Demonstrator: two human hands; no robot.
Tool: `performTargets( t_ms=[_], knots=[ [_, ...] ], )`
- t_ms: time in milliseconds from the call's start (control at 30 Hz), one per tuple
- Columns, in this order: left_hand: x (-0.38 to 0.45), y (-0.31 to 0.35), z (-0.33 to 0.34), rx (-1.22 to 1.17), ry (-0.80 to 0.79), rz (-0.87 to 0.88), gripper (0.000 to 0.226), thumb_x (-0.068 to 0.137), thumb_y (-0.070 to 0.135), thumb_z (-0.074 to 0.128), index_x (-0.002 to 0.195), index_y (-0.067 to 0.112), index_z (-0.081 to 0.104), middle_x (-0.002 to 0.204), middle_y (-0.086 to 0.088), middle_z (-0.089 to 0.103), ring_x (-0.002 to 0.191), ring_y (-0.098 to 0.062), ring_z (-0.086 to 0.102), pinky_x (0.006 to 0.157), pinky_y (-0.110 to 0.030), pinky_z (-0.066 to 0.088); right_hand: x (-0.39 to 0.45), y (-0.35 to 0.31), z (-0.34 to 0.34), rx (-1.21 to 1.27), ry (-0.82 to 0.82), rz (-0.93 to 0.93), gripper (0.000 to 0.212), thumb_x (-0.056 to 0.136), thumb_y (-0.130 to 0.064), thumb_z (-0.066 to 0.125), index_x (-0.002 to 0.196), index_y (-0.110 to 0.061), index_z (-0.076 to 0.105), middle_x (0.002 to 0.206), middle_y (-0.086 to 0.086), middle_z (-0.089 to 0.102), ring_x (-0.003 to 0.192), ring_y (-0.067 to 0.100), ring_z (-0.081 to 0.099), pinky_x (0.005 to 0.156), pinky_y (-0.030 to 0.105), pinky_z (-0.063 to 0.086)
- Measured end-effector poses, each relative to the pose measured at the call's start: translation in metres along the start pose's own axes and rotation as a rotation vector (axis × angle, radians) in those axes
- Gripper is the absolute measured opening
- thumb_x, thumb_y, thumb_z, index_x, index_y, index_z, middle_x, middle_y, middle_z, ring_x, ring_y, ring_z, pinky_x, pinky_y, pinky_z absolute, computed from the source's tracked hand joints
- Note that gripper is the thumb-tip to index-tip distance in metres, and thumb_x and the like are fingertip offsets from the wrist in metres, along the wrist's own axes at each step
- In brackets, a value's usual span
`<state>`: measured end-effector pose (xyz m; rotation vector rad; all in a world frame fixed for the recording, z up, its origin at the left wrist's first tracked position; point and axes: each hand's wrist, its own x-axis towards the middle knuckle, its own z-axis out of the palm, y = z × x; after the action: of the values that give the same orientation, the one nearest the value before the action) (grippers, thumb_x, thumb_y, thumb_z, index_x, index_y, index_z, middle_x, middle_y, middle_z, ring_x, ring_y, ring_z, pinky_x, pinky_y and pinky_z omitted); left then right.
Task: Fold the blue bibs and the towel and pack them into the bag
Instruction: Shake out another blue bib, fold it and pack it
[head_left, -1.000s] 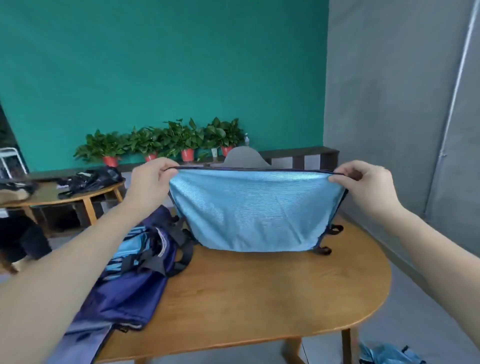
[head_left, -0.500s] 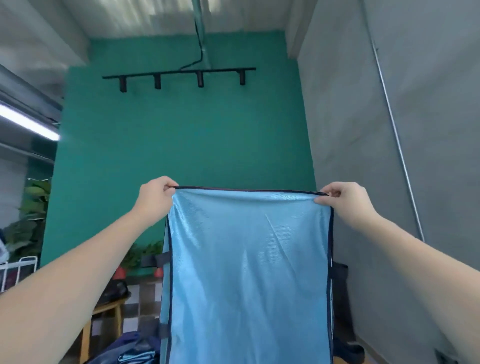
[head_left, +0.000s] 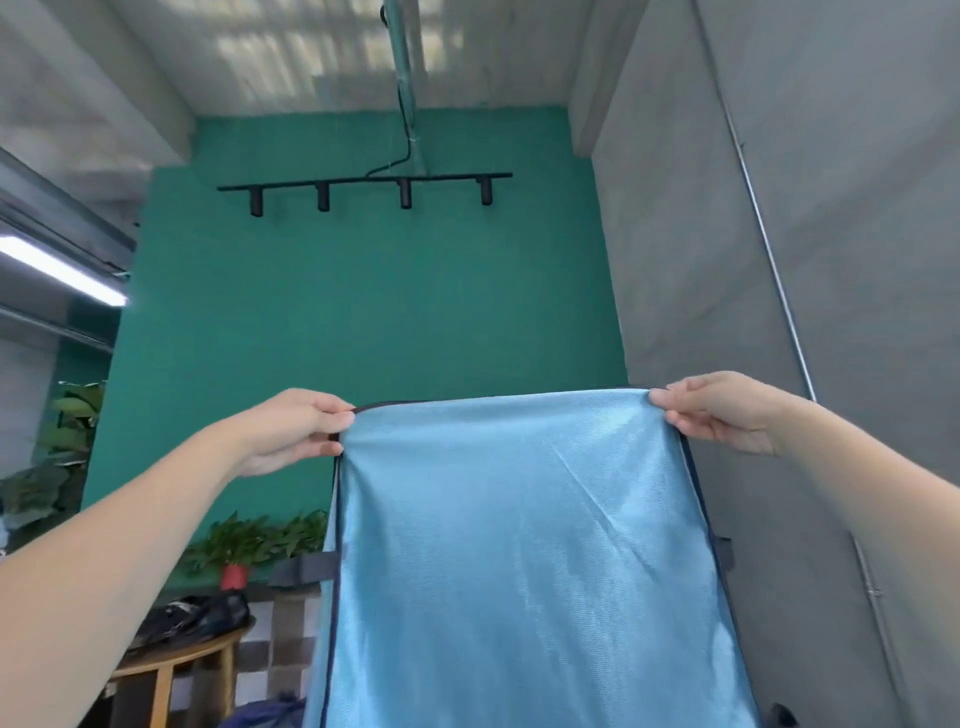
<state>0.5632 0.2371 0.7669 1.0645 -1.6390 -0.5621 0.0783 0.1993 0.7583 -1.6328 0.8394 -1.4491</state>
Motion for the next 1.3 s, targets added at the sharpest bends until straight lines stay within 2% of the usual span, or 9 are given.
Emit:
performTargets(
  t_ms=[167, 333, 467, 600, 700, 767, 867, 1000, 1300],
  knots=[
    [0.009, -0.018, 0.015, 0.154, 0.064, 0.086, 0.013, 0.088, 0.010, 0.077, 0.099, 0.003, 0.076, 0.090, -0.006, 0.076, 0.069, -0.007, 0.063, 0.060, -0.021, 0.053, 0.017, 0.016, 0.009, -0.043, 0.134, -0.142, 0.018, 0.085, -0.016, 0.079, 0.087, -0.011, 0.062, 0.072, 0.004, 0.058, 0.057, 0.008, 0.055, 0.054, 0.016, 0.053],
    [0.037, -0.050, 0.022, 0.291, 0.241, 0.076, 0.008, 0.084, 0.028, 0.083, 0.084, 0.020, 0.081, 0.078, 0.006, 0.074, 0.070, -0.012, 0.048, 0.055, -0.026, 0.033, 0.042, 0.043, 0.025, -0.525, 0.258, -0.150, 0.022, 0.081, -0.020, 0.085, 0.092, -0.005, 0.073, 0.054, -0.001, 0.058, 0.038, 0.005, 0.046, 0.038, 0.013, 0.035],
    [0.068, -0.086, 0.019, 0.326, 0.078, -0.089, 0.019, 0.081, 0.028, 0.084, 0.090, 0.012, 0.079, 0.051, 0.002, 0.042, 0.049, -0.013, 0.028, 0.047, -0.024, 0.022, 0.077, 0.075, 0.026, -0.673, 0.124, 0.032, 0.028, 0.077, -0.018, 0.088, 0.097, -0.004, 0.073, 0.067, 0.012, 0.073, 0.048, 0.008, 0.060, 0.040, 0.017, 0.036],
    [0.114, -0.128, 0.016, 0.319, -0.036, -0.225, 0.022, 0.079, 0.027, 0.083, 0.089, 0.009, 0.080, 0.059, -0.005, 0.056, 0.048, -0.011, 0.041, 0.042, -0.018, 0.032, 0.130, 0.116, 0.028, -0.600, 0.056, 0.145, 0.029, 0.081, -0.007, 0.084, 0.103, 0.003, 0.069, 0.080, 0.019, 0.076, 0.070, 0.022, 0.073, 0.047, 0.018, 0.052],
    [0.165, -0.154, 0.024, 0.220, 0.048, -0.257, 0.026, 0.082, 0.016, 0.082, 0.098, -0.004, 0.074, 0.079, -0.011, 0.075, 0.071, -0.019, 0.075, 0.061, -0.017, 0.058, 0.186, 0.146, 0.033, -0.527, 0.078, 0.208, 0.034, 0.080, -0.001, 0.083, 0.106, 0.010, 0.064, 0.084, 0.022, 0.075, 0.074, 0.026, 0.076, 0.067, 0.032, 0.063],
    [0.206, -0.158, 0.028, 0.232, 0.140, -0.167, 0.032, 0.074, 0.019, 0.086, 0.095, -0.001, 0.075, 0.091, -0.014, 0.078, 0.089, -0.026, 0.076, 0.084, -0.028, 0.061, 0.226, 0.150, 0.041, -0.603, 0.142, 0.169, 0.027, 0.082, -0.006, 0.083, 0.097, 0.009, 0.066, 0.085, 0.022, 0.075, 0.079, 0.028, 0.075, 0.082, 0.040, 0.062],
    [0.257, -0.134, 0.026, 0.448, 0.402, 0.093, 0.015, 0.083, 0.027, 0.083, 0.092, 0.018, 0.077, 0.091, 0.007, 0.073, 0.097, -0.017, 0.067, 0.093, -0.028, 0.046, 0.274, 0.132, 0.053, -0.729, 0.439, -0.184, 0.023, 0.090, -0.019, 0.073, 0.089, 0.004, 0.070, 0.090, 0.019, 0.073, 0.078, 0.024, 0.062, 0.077, 0.034, 0.053],
    [0.286, -0.100, 0.014, 0.494, 0.647, 0.301, 0.018, 0.091, 0.031, 0.073, 0.102, 0.017, 0.077, 0.097, 0.004, 0.073, 0.097, -0.017, 0.064, 0.093, -0.029, 0.047, 0.297, 0.101, 0.066, -0.581, 0.582, -0.556, 0.011, 0.095, -0.025, 0.065, 0.096, -0.014, 0.067, 0.089, -0.001, 0.065, 0.084, 0.017, 0.056, 0.071, 0.019, 0.035],
    [0.212, -0.177, 0.042, 0.475, 0.466, 0.129, 0.009, 0.084, 0.022, 0.082, 0.089, 0.023, 0.075, 0.088, 0.013, 0.072, 0.088, -0.007, 0.067, 0.092, -0.024, 0.047, 0.240, 0.172, 0.049, -0.534, 0.370, -0.356, 0.010, 0.087, -0.025, 0.079, 0.090, -0.021, 0.071, 0.094, 0.001, 0.074, 0.091, 0.018, 0.068, 0.072, 0.019, 0.047]
  ],
)
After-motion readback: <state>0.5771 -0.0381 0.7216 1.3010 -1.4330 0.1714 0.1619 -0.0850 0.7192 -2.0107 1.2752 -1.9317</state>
